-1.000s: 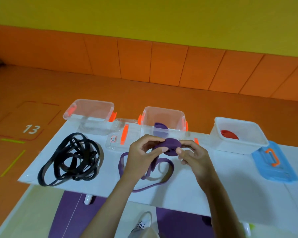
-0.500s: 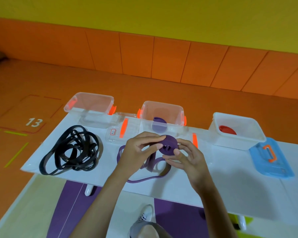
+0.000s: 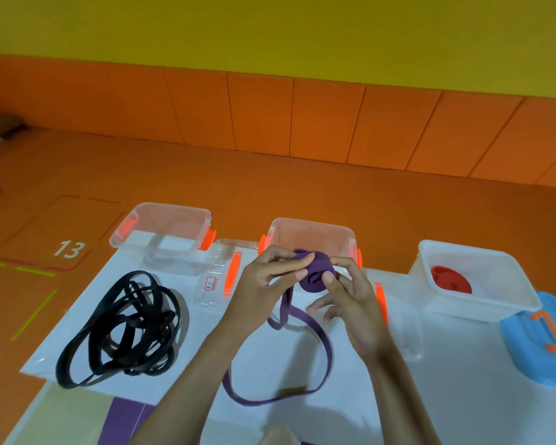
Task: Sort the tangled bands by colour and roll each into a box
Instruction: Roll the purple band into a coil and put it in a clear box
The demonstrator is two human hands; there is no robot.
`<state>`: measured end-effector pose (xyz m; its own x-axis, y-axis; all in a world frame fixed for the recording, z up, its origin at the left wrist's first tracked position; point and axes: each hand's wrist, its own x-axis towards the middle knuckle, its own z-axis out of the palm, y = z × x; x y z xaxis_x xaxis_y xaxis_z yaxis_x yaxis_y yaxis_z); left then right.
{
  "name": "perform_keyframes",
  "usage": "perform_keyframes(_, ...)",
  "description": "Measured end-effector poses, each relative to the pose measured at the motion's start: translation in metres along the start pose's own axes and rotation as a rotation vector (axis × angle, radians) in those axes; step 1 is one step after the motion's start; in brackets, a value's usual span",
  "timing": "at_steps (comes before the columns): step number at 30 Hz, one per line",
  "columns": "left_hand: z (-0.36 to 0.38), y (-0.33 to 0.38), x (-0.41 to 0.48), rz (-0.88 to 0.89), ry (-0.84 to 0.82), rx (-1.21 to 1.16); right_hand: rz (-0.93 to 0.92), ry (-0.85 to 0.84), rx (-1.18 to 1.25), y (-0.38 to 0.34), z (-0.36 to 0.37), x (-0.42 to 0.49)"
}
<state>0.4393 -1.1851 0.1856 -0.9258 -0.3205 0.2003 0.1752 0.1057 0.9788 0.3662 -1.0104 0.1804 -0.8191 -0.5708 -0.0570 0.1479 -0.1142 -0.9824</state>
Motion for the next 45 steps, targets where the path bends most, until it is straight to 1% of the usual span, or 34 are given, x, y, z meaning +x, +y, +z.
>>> perform_keyframes(4, -0.001, -0.011, 0.029, 0.007, 0.121, -0.06, -0.032, 0.008, -0.107, -0.008, -0.01, 0.036)
perform_keyframes(6, -0.001, -0.015, 0.04, -0.024, 0.192, -0.09, -0.015, 0.001, -0.094, -0.01, -0.015, 0.05)
perform_keyframes(8, -0.001, -0.022, 0.049, -0.054, 0.204, -0.106, 0.021, -0.02, -0.07, -0.008, -0.017, 0.058)
perform_keyframes(12, -0.002, -0.036, 0.059, -0.07, 0.121, -0.089, 0.057, 0.031, -0.047, 0.004, -0.014, 0.064)
perform_keyframes(14, -0.004, -0.039, 0.061, -0.051, 0.077, -0.03, 0.06, 0.058, -0.055, 0.008, -0.018, 0.065)
perform_keyframes(16, -0.007, -0.04, 0.063, -0.026, 0.029, 0.038, 0.062, 0.065, -0.061, 0.01, -0.023, 0.064)
perform_keyframes(19, -0.014, -0.04, 0.068, -0.029, -0.033, 0.068, 0.064, 0.059, -0.071, 0.011, -0.025, 0.063)
perform_keyframes(22, -0.015, -0.038, 0.068, 0.018, -0.057, 0.125, 0.041, 0.063, -0.109, 0.008, -0.025, 0.065)
perform_keyframes(27, -0.008, -0.038, 0.06, 0.002, 0.045, 0.071, -0.021, 0.143, -0.14, 0.003, -0.016, 0.062)
perform_keyframes(30, -0.018, -0.039, 0.053, -0.018, 0.002, 0.057, -0.038, 0.191, -0.158, 0.004, -0.009, 0.056)
perform_keyframes(34, -0.027, -0.03, 0.045, -0.039, -0.066, -0.013, -0.062, 0.163, -0.138, 0.003, -0.006, 0.042)
perform_keyframes(38, -0.025, -0.02, 0.032, 0.025, -0.083, -0.027, -0.071, 0.16, -0.037, 0.004, 0.003, 0.023)
perform_keyframes(40, -0.023, -0.016, 0.023, 0.015, -0.055, -0.078, -0.053, 0.144, 0.021, 0.006, 0.008, 0.013)
perform_keyframes(43, -0.014, -0.014, 0.002, -0.066, 0.097, -0.195, -0.044, 0.099, 0.111, 0.011, 0.017, -0.002)
perform_keyframes(45, -0.009, -0.014, -0.011, -0.079, 0.149, -0.206, -0.067, 0.111, 0.136, 0.012, 0.022, -0.013)
